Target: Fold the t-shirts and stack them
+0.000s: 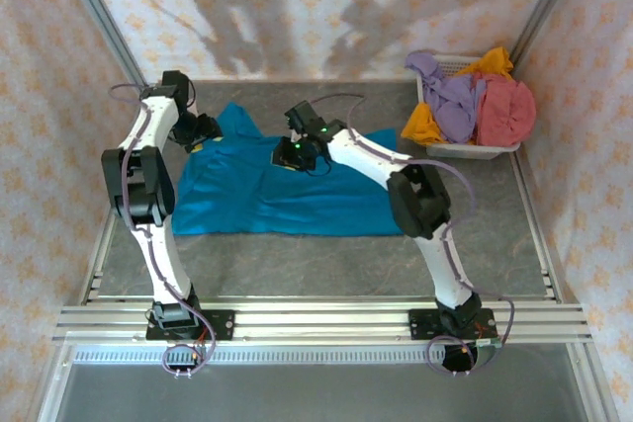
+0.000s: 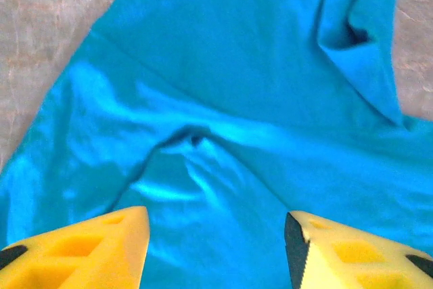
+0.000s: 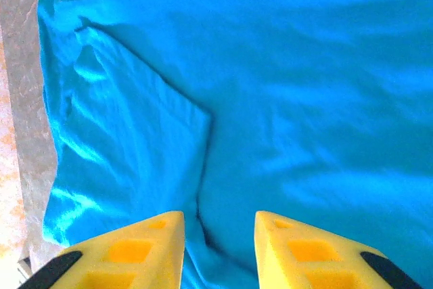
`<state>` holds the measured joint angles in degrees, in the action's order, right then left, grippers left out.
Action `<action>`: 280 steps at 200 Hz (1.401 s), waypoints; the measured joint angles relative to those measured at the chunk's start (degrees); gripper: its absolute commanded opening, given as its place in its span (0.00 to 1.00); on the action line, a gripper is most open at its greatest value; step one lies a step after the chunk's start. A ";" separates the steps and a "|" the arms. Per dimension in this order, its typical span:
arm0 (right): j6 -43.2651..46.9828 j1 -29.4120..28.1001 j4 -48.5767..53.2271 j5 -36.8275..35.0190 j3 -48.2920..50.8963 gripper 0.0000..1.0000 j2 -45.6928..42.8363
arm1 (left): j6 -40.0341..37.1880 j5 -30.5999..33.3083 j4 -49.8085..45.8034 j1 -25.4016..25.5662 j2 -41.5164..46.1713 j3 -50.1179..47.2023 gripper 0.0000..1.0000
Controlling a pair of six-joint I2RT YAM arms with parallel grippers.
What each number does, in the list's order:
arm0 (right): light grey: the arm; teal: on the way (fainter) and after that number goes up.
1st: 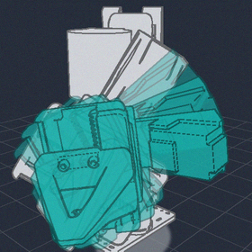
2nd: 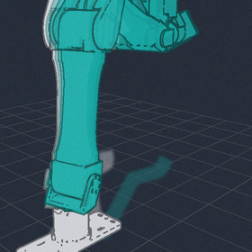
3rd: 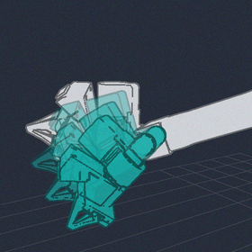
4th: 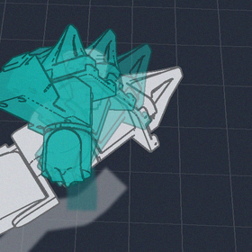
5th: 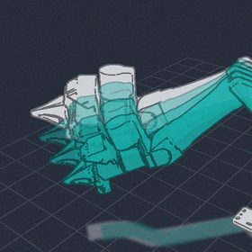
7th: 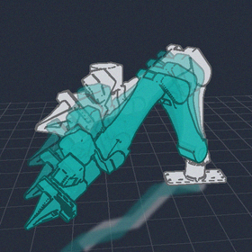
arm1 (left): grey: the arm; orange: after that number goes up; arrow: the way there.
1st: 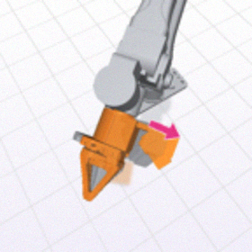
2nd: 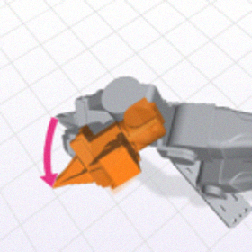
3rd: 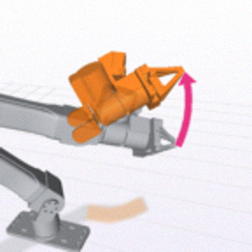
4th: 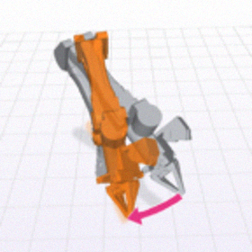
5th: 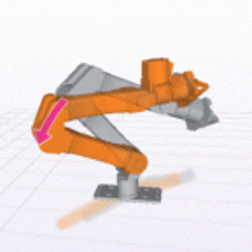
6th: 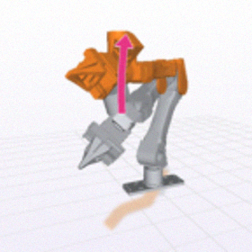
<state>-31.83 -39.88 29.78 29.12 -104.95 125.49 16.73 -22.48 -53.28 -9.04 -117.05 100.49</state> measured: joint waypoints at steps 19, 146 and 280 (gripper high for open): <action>0.22 0.94 0.68 -0.33 7.23 0.33 -5.68 | 1.05 -0.02 1.33 1.60 5.27 -7.58 0.58; 0.20 4.68 0.96 2.75 32.65 0.34 -15.10 | 11.80 1.88 16.22 7.19 18.80 -42.21 0.62; -0.57 4.70 5.25 7.26 29.40 0.36 -23.15 | 15.13 5.92 8.24 7.50 25.88 -34.32 0.66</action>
<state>-32.40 -35.18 35.03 36.38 -75.55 102.35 31.86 -16.56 -45.04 -1.54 -91.18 66.17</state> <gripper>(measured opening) 0.362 0.658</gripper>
